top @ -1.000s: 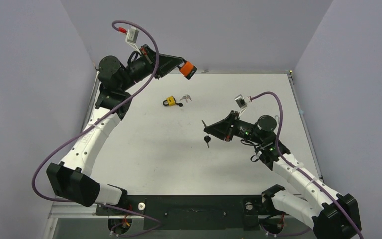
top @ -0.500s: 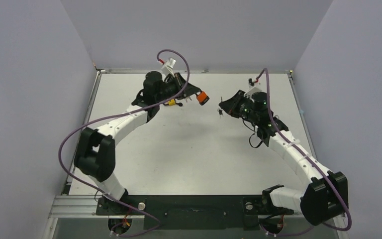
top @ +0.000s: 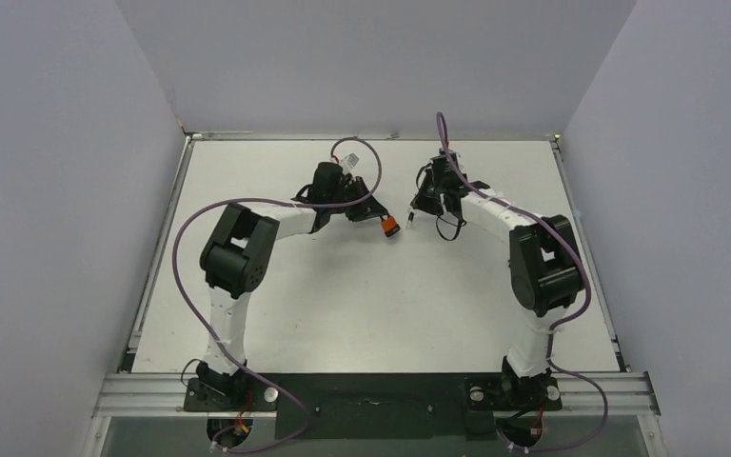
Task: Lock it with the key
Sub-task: Place the key at the center of the board.
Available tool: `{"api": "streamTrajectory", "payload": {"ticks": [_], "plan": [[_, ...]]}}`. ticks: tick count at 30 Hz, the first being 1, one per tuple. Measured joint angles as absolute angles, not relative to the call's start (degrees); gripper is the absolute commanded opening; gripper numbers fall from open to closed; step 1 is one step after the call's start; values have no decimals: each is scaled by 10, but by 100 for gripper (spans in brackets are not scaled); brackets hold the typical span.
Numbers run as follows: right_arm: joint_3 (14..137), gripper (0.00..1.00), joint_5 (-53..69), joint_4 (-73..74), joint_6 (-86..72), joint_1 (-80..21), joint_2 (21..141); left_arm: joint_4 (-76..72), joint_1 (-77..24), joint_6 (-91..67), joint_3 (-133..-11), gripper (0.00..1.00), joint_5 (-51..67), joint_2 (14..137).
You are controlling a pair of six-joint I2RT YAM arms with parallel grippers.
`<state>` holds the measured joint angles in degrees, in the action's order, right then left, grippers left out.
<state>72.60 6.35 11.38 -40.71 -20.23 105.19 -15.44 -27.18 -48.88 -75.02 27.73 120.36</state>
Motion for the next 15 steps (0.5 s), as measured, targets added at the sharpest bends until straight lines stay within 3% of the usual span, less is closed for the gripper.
{"api": "streamTrajectory", "payload": {"ticks": [10, 12, 15], "plan": [[818, 0, 46, 182, -403, -206, 1132, -147, -268, -494, -838, 0, 290, 1274], [820, 1, 42, 187, -401, -206, 1133, -147, -267, -501, -838, 7, 290, 1283], [820, 17, 35, 197, -398, -207, 1133, -144, -265, -509, -838, 23, 290, 1296]]}}
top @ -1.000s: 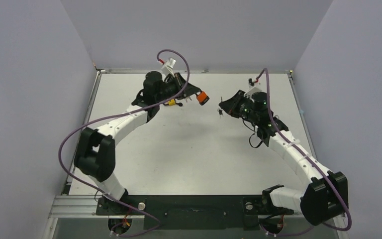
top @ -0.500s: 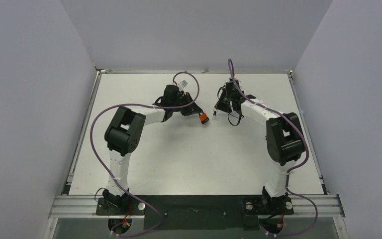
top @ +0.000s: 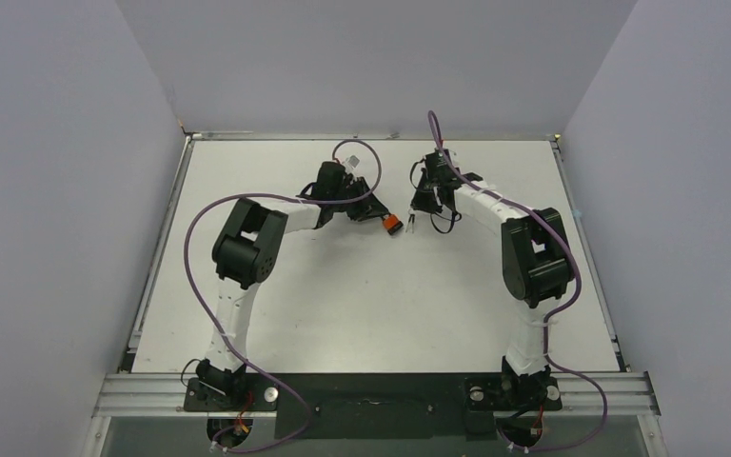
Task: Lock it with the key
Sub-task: Place the key at the center of the board.
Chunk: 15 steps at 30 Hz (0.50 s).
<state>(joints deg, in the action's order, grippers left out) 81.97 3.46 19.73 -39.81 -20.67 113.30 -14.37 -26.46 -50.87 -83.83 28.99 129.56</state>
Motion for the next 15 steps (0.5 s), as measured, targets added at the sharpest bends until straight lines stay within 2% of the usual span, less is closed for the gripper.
{"api": "streamTrajectory", "payload": {"ticks": [1, 2, 3, 5, 9, 15], "plan": [[820, 28, 33, 199, -398, -207, 1133, -137, -264, -509, -838, 26, 289, 1297], [819, 34, 30, 201, -396, -207, 1133, -130, -263, -508, -838, 31, 288, 1297], [819, 44, 28, 203, -397, -207, 1133, -124, -262, -506, -838, 32, 286, 1297], [817, 56, 23, 203, -397, -207, 1133, -115, -262, -503, -838, 35, 280, 1297], [815, 68, 14, 209, -393, -208, 1133, -89, -262, -493, -839, 39, 266, 1293], [813, 73, -14, 220, -392, -211, 1117, -16, -262, -450, -839, 45, 217, 1233]]}}
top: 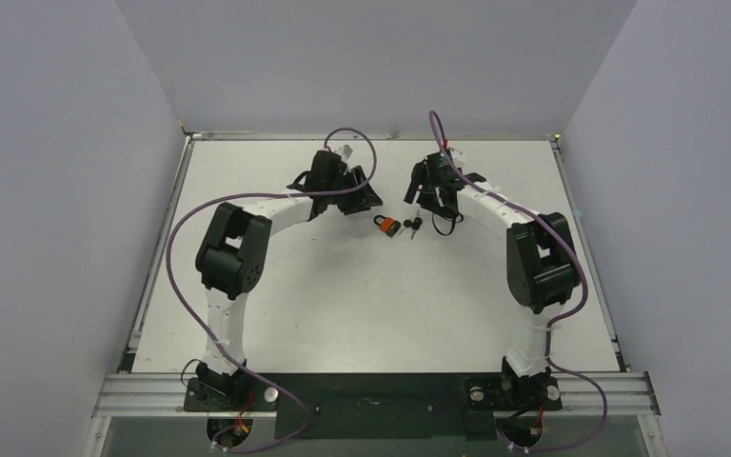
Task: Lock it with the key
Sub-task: Place the key at the center of the board, then pick up the lock from the center of the board.
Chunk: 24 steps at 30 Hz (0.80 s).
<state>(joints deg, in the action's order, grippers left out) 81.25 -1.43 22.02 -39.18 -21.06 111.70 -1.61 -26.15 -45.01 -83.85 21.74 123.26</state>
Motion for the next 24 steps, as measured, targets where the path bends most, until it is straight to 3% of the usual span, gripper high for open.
{"api": "streamTrajectory", "payload": {"ticks": [11, 24], "plan": [[755, 74, -100, 246, -392, -207, 955, 55, -262, -394, -838, 52, 164, 1083], [567, 79, -228, 252, -442, -161, 714, 54, -313, -415, -710, 57, 194, 922]]}}
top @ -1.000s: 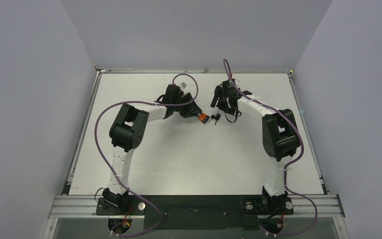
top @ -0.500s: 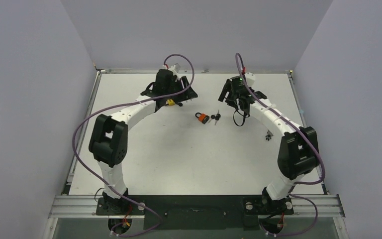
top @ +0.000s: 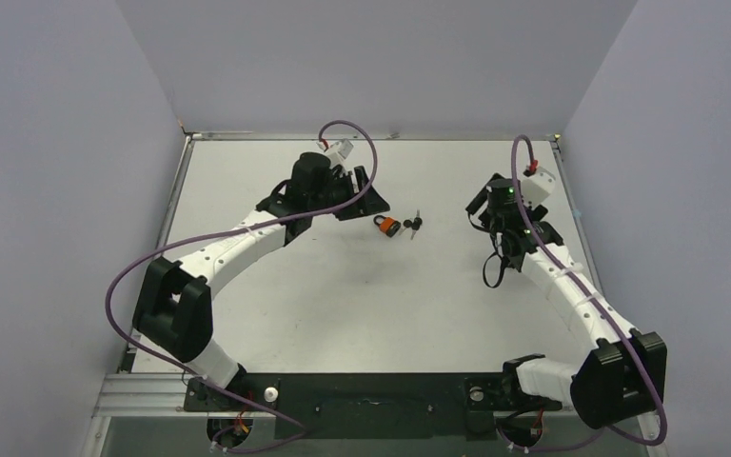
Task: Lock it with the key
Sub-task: Pick up the lock from the center of the board.
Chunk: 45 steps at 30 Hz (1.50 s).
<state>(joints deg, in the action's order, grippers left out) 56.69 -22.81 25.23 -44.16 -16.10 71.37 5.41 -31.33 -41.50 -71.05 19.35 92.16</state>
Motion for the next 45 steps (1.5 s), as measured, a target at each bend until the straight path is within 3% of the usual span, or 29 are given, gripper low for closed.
{"api": "streamTrajectory", "payload": {"ticks": [9, 20, 24, 34, 45], "plan": [[423, 79, -203, 230, -474, -25, 630, 57, -352, -416, -665, 58, 223, 877], [399, 78, -90, 209, -443, 112, 658, 60, -351, -411, -654, 59, 248, 848], [401, 71, -69, 195, -423, 124, 707, 59, -349, -411, -645, 59, 258, 844], [512, 40, -49, 189, -382, 135, 911, 58, -328, -410, -631, 59, 283, 822], [628, 39, -83, 227, -321, 116, 1011, 58, -299, -410, -624, 59, 310, 808]]}}
